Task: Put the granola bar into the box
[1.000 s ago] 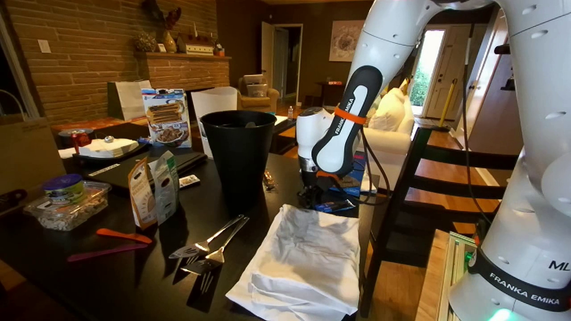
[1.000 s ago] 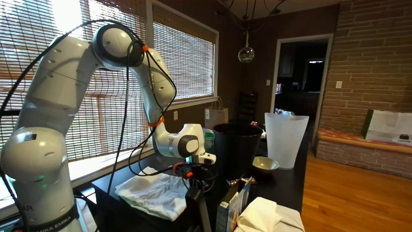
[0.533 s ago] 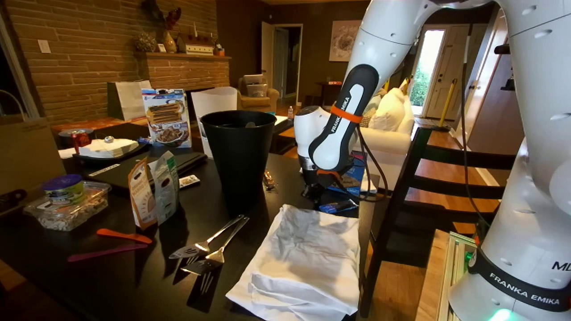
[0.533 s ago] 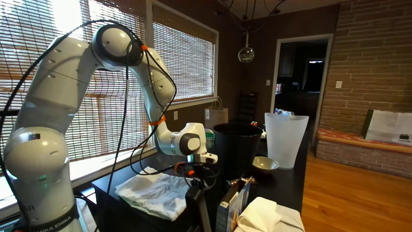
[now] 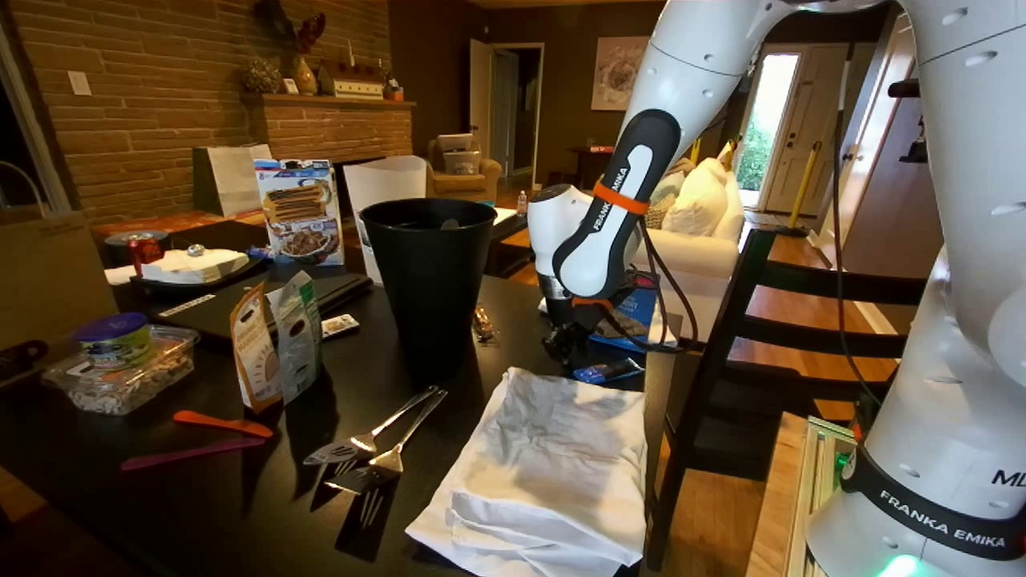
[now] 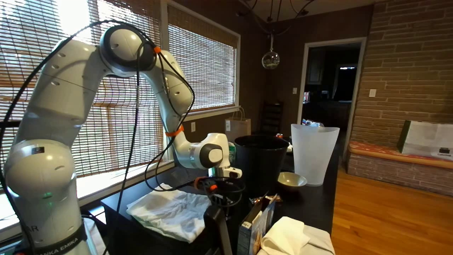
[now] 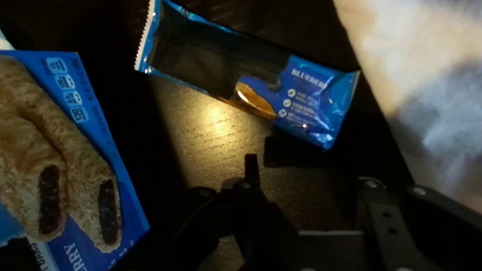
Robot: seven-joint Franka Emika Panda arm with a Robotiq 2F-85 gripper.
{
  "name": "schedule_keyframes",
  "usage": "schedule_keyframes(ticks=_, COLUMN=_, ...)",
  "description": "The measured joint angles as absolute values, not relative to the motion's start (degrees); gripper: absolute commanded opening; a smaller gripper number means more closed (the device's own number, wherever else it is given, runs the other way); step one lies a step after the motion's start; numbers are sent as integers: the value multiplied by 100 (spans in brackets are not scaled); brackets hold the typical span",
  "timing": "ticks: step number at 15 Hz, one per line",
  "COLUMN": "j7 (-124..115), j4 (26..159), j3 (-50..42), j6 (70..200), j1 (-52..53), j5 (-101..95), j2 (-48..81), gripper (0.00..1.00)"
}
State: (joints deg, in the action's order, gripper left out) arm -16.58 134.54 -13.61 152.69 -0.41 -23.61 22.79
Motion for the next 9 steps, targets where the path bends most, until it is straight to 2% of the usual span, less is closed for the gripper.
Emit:
schedule_keyframes(ticks=3, j7=-1657, j4=13439, j3=-1354, j6=15000, j1=-40, j5=-2360, j2=2255, gripper=99)
schedule_keyframes(ticks=4, j7=-1657, j4=13439, j3=-1352, j6=14935, j1=-40, j5=-2360, j2=2254, gripper=97)
schedule_keyframes(ticks=5, j7=-1658, j4=13439, j3=-1350, j6=14870, j1=-39, j5=-2360, j2=2254, gripper=67)
schedule_keyframes(ticks=6, j7=-1658, j4=13439, j3=-1347, j6=14819, j1=-39, j5=-2360, j2=2255, gripper=71)
schedule_keyframes(ticks=7, j7=-1659, j4=13439, j3=-1346, j6=14792, j1=-38, j5=-2360, j2=2255, gripper=70)
schedule_keyframes(ticks=9, j7=-1659, j4=13439, j3=-1346, j6=14789, j1=-36, j5=-2360, j2=2255, gripper=56)
